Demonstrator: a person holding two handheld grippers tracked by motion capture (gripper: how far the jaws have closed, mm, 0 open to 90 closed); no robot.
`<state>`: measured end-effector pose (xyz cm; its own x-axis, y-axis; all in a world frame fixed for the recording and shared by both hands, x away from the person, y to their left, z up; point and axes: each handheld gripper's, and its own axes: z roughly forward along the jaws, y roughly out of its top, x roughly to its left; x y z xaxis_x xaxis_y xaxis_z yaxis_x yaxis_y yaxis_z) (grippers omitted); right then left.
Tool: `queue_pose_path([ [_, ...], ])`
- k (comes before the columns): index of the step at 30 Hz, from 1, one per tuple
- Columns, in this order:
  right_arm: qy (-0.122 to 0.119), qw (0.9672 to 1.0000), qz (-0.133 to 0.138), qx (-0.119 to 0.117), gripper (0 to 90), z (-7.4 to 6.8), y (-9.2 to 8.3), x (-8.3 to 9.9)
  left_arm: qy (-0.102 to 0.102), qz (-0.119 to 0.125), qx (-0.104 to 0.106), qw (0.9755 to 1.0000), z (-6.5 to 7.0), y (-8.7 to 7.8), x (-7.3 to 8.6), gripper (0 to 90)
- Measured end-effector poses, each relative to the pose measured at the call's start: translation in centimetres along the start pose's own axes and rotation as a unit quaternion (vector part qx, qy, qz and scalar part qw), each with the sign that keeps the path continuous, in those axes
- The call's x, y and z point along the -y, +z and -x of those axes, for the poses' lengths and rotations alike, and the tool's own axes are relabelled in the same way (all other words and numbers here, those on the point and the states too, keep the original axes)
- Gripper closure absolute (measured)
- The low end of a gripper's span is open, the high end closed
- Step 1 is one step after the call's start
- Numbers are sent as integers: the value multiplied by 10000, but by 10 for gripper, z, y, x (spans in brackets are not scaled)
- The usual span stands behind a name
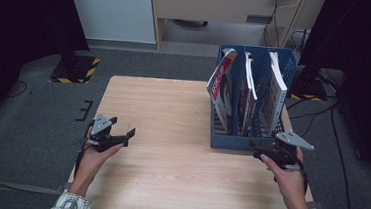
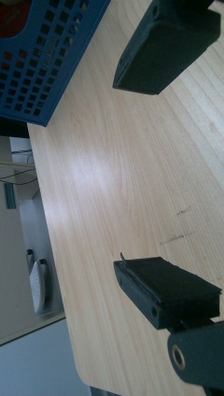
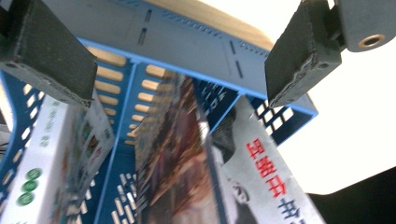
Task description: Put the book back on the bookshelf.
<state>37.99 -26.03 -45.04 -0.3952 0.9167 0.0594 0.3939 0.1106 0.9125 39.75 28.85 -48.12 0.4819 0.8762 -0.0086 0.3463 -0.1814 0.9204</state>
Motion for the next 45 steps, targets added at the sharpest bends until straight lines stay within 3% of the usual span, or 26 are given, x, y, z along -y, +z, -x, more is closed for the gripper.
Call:
queue_pose_path([
  [23, -200, 9980, -395, -459, 94, -32, 5, 23, 14, -127, 8, 9999, 1, 2, 3, 86],
  [34, -284, 9954, -623, -672, 95, -43, 13, 33, -11, -340, -46, 9994, 0, 6, 7, 80],
  [45, -398, 9906, -923, -928, 95, -56, 20, 43, 39, -495, -39, 9988, 1, 9, 11, 79],
])
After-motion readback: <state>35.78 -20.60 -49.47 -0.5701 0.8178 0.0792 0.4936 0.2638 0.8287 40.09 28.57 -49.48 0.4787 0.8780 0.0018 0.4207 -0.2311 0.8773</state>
